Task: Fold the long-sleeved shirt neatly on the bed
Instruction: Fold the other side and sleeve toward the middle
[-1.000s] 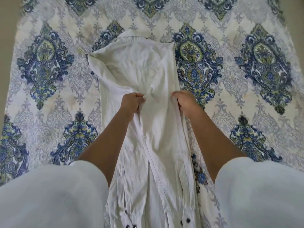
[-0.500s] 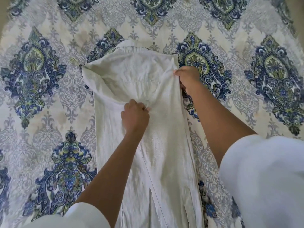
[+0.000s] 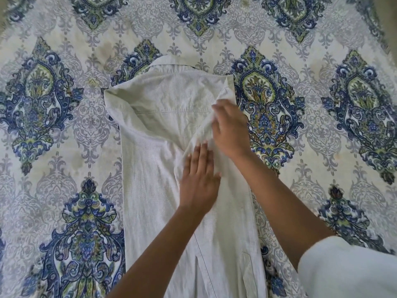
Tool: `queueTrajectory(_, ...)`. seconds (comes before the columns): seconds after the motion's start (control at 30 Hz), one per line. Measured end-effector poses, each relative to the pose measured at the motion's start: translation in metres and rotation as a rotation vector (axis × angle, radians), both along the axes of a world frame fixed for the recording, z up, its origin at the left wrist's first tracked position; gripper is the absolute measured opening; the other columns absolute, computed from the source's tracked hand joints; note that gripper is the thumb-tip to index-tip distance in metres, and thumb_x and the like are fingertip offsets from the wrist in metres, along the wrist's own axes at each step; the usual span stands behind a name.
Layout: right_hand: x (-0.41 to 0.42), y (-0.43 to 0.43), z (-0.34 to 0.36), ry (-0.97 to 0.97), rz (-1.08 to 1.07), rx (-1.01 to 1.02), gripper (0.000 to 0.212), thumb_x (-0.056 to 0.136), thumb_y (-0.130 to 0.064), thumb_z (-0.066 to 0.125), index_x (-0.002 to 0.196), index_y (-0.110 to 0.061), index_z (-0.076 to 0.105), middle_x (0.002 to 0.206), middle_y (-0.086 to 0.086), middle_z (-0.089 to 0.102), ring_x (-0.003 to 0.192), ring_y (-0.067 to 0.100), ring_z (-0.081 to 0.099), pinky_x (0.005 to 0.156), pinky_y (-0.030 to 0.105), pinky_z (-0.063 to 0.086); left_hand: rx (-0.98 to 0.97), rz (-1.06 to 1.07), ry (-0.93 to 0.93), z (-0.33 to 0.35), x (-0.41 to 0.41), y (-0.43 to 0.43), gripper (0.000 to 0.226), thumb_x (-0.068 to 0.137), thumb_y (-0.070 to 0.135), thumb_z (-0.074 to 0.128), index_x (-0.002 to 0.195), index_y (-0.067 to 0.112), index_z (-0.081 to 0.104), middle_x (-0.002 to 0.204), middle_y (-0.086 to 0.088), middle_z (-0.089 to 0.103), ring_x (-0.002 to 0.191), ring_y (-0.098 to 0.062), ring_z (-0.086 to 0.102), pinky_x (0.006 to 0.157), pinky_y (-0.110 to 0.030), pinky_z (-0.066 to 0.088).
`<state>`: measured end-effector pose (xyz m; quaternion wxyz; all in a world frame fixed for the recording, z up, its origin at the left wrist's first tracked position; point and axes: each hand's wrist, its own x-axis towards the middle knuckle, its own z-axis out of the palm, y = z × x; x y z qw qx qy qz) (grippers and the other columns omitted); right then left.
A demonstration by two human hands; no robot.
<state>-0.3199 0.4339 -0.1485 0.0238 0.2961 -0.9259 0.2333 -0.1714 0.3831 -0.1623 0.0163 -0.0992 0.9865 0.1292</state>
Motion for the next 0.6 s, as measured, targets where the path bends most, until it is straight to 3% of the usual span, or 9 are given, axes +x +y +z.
queueTrajectory(0.07, -0.006, 0.0, -0.01, -0.169, 0.094, 0.237, 0.044, 0.098, -0.022, 0.033, 0.139, -0.007, 0.039, 0.153, 0.012, 0.029, 0.144, 0.026, 0.02, 0.116, 0.046, 0.02, -0.014, -0.026, -0.033, -0.012, 0.006, -0.007, 0.063, 0.093, 0.043, 0.032, 0.144, 0.006, 0.028, 0.153, -0.014, 0.027, 0.142, -0.024, 0.022, 0.116, -0.041, 0.016)
queueTrajectory(0.13, -0.023, 0.0, -0.012, -0.254, 0.056, 0.262, 0.048, 0.101, -0.024, 0.029, 0.147, -0.011, 0.024, 0.158, 0.006, 0.011, 0.147, 0.021, 0.005, 0.118, 0.048, 0.009, -0.001, -0.016, -0.036, -0.013, 0.007, -0.009, 0.063, 0.094, 0.045, 0.029, 0.145, 0.009, 0.026, 0.153, -0.012, 0.026, 0.143, -0.023, 0.02, 0.115, -0.039, 0.014)
queueTrajectory(0.23, -0.041, -0.004, 0.0, -0.21, -0.13, -0.041, 0.046, 0.1, -0.019, 0.034, 0.145, -0.011, 0.029, 0.155, 0.01, 0.022, 0.145, 0.024, 0.015, 0.118, 0.045, 0.012, 0.037, 0.074, 0.027, 0.002, -0.001, -0.006, 0.056, 0.093, 0.039, 0.033, 0.138, 0.006, 0.041, 0.147, -0.012, 0.039, 0.135, -0.028, 0.038, 0.111, -0.041, 0.029)
queueTrajectory(0.33, -0.054, -0.012, 0.007, -0.236, -0.355, -0.208, 0.036, 0.096, -0.023, 0.045, 0.128, -0.008, 0.05, 0.131, 0.012, 0.053, 0.126, 0.029, 0.04, 0.102, 0.046, 0.039, 0.043, 0.197, 0.064, 0.015, -0.025, -0.013, 0.048, 0.092, 0.034, 0.038, 0.129, 0.006, 0.05, 0.132, -0.012, 0.055, 0.116, -0.031, 0.056, 0.092, -0.046, 0.047)
queueTrajectory(0.4, -0.069, -0.017, 0.004, -0.386, -0.464, -0.149, 0.033, 0.093, -0.028, 0.051, 0.117, -0.006, 0.054, 0.119, 0.011, 0.057, 0.117, 0.029, 0.045, 0.091, 0.043, 0.045, 0.101, 0.323, 0.032, 0.021, -0.043, -0.022, 0.046, 0.093, 0.033, 0.043, 0.129, 0.005, 0.048, 0.123, -0.012, 0.058, 0.11, -0.031, 0.055, 0.087, -0.047, 0.044)
queueTrajectory(0.47, -0.083, -0.021, 0.001, -0.478, -0.481, -0.049, 0.028, 0.091, -0.032, 0.055, 0.106, -0.009, 0.058, 0.11, 0.01, 0.061, 0.11, 0.027, 0.053, 0.083, 0.037, 0.045, 0.212, 0.444, -0.069, 0.022, -0.056, -0.031, 0.043, 0.094, 0.025, 0.048, 0.132, 0.006, 0.041, 0.122, -0.009, 0.055, 0.114, -0.028, 0.048, 0.095, -0.043, 0.034)
queueTrajectory(0.6, -0.095, -0.028, -0.004, -0.404, -0.411, 0.104, 0.019, 0.09, -0.027, 0.057, 0.101, -0.013, 0.063, 0.115, 0.005, 0.06, 0.115, 0.025, 0.047, 0.09, 0.035, 0.035, 0.246, 0.476, -0.043, 0.011, -0.061, -0.042, 0.032, 0.086, -0.003, 0.046, 0.115, 0.01, 0.046, 0.103, -0.005, 0.061, 0.102, -0.023, 0.048, 0.088, -0.03, 0.027)
